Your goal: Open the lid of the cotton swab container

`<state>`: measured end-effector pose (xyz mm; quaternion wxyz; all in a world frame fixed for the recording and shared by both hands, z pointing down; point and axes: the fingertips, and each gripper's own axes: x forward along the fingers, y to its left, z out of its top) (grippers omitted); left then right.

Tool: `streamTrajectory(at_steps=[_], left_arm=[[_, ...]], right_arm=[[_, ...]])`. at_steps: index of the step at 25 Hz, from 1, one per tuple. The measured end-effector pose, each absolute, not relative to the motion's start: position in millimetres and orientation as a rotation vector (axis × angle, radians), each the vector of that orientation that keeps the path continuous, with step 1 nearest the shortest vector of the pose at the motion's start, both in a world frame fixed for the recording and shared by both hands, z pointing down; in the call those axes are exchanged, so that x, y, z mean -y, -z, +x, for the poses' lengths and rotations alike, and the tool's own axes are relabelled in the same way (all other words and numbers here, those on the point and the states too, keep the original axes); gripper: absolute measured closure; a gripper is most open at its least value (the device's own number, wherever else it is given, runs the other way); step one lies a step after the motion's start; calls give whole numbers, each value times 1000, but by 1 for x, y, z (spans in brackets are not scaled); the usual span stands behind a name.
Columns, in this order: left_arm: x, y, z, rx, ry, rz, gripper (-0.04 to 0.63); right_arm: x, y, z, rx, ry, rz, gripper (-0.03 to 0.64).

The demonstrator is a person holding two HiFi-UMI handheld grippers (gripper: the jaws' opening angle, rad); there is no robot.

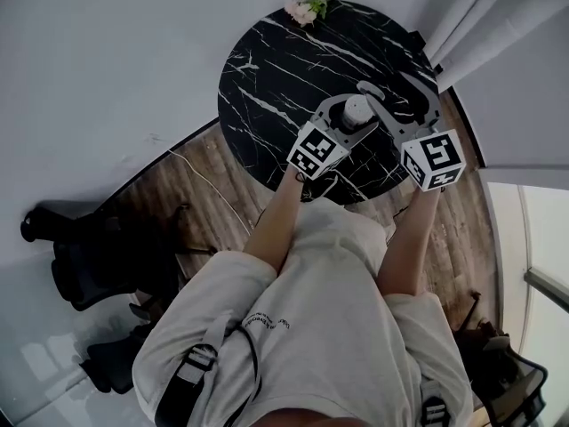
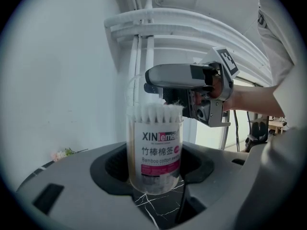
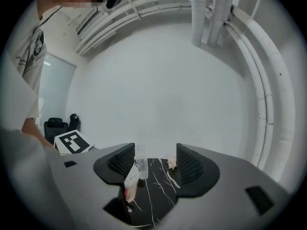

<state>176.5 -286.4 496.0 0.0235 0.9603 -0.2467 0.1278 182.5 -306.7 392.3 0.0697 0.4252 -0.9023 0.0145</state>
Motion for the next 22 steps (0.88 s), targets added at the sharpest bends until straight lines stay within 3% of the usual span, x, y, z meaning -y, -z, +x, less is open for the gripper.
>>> streamTrajectory(at_steps=[22], left_arm=[[268,-491,175,712,-378,3003,334]], right_arm=[[311,-419,210,2507,-67,1510,322]])
